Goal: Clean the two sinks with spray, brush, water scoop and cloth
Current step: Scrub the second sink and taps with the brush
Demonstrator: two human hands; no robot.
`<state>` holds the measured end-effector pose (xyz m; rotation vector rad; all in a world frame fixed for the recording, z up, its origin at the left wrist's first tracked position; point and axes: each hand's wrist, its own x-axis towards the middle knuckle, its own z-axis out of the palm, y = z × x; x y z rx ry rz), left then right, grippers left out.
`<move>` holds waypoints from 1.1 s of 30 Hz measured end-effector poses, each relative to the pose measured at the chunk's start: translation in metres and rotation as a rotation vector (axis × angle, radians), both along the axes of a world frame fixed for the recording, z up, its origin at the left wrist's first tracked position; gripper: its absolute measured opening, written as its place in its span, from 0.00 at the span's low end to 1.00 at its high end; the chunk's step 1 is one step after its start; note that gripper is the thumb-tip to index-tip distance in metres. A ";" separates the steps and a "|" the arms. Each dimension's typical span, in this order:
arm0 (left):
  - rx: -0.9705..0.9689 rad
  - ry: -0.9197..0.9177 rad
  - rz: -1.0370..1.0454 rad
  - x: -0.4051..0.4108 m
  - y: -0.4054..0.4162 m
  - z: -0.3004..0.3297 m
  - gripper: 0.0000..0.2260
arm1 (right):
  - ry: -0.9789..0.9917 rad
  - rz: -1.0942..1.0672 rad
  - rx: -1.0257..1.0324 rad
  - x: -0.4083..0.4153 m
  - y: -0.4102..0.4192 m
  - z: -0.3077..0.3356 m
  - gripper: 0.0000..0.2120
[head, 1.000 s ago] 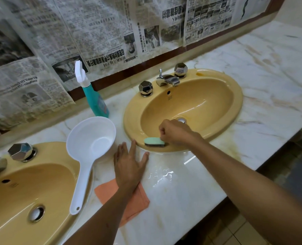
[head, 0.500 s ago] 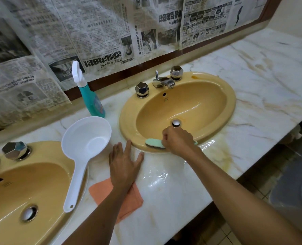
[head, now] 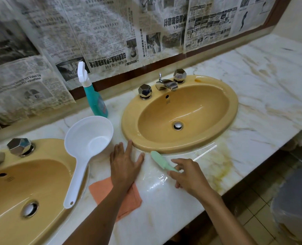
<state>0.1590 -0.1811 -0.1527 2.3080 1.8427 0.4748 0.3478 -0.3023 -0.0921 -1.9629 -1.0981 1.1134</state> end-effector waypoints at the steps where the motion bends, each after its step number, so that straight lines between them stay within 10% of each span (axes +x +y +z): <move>1: 0.001 -0.002 0.000 0.000 0.000 0.000 0.35 | -0.005 -0.013 -0.021 0.003 -0.002 0.004 0.11; 6: -0.013 -0.004 -0.001 0.001 0.000 0.001 0.35 | -0.041 0.008 -0.101 0.020 -0.004 0.019 0.07; 11: -0.010 -0.004 -0.002 0.000 -0.001 0.000 0.35 | -0.482 0.115 -0.099 0.003 0.007 0.016 0.17; 33: 0.010 -0.118 0.021 -0.005 0.005 -0.011 0.27 | -0.585 0.246 -0.083 -0.011 -0.003 -0.001 0.11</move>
